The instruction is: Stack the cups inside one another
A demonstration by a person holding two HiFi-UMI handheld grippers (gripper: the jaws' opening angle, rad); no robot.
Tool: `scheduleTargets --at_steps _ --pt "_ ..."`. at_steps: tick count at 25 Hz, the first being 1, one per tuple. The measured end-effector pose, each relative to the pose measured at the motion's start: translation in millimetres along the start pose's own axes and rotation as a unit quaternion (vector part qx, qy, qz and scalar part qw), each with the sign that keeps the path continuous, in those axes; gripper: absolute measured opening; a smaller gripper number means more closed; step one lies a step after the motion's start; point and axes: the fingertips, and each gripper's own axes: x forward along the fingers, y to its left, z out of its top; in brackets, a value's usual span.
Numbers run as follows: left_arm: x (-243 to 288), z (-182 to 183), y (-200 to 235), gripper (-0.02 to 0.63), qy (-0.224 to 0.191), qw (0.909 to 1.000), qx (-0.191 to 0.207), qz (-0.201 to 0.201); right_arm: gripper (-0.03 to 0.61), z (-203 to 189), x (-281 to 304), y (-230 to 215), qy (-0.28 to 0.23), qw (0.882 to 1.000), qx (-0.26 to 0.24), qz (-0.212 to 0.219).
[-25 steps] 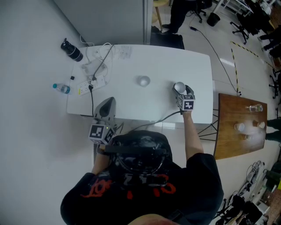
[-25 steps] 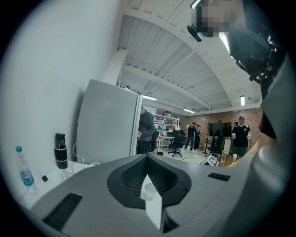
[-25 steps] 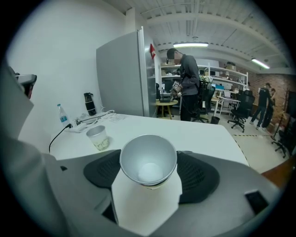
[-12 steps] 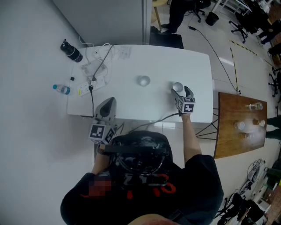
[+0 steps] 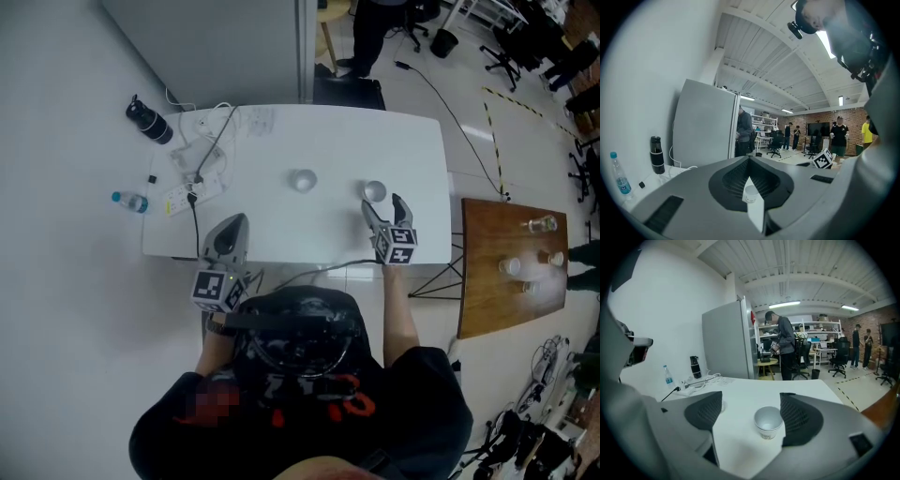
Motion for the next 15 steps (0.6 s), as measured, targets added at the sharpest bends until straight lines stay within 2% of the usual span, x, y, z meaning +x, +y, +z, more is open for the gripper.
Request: scheduleTargets --at_steps 10,15 --pt "9 13 -7 0.003 -0.013 0.9996 -0.002 -0.026 0.38 79 -65 64 -0.099 0.994 -0.007 0.038" --pt "15 20 -12 0.003 -0.022 0.9991 -0.006 -0.037 0.347 104 -93 93 -0.124 0.991 -0.014 0.054"
